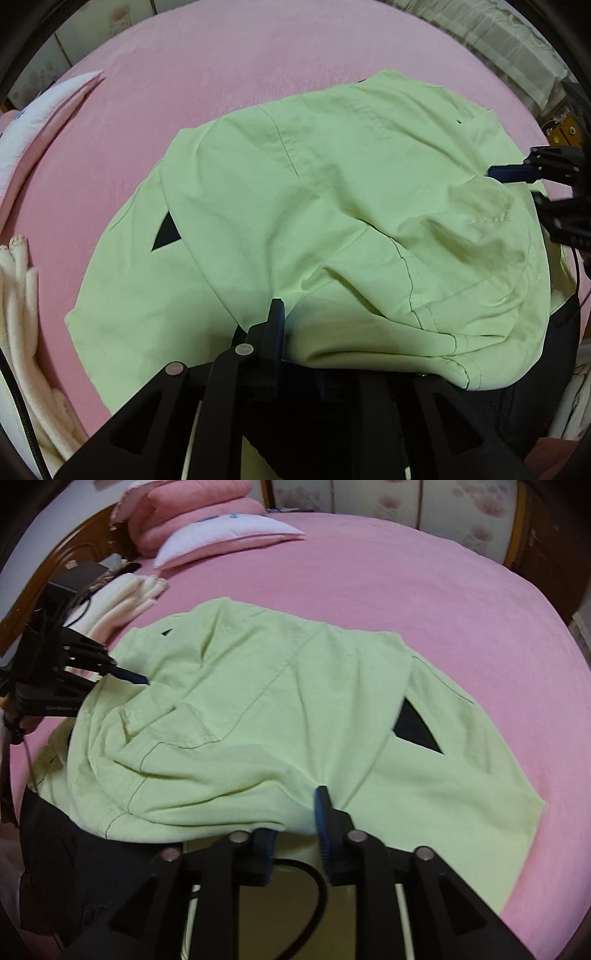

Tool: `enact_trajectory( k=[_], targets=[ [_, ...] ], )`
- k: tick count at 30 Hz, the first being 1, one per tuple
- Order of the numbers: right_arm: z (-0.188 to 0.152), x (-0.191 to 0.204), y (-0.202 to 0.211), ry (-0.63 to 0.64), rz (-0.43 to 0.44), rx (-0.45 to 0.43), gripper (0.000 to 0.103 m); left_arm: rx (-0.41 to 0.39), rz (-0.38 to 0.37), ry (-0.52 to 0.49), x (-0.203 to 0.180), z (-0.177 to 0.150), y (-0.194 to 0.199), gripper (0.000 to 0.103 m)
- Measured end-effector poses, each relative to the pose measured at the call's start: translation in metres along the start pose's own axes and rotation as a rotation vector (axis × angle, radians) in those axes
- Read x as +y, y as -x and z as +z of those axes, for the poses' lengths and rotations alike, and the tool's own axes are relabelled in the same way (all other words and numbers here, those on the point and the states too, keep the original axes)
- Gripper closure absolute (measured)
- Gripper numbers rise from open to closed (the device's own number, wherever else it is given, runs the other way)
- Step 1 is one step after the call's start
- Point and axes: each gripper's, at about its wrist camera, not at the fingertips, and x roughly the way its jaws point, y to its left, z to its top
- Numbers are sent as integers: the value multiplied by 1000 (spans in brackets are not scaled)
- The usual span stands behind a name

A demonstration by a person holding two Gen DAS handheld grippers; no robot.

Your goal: Fold large clothes

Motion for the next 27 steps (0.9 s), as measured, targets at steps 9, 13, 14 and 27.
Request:
enact_trajectory(
  k=[9,13,14,27],
  targets=[
    [-14,8,34,-22,-65,78,36,141,70,124,-2,-20,27,1],
    [-16,16,74,-90,-62,82,36,110,63,206,-13,-39,64,1],
    [-16,20,87,-115,-54,62,36,93,55,226,-20,-44,75,1],
    [-28,34,66,-693,233,-197,61,-115,-144,669,-45,-54,57,56]
  ],
)
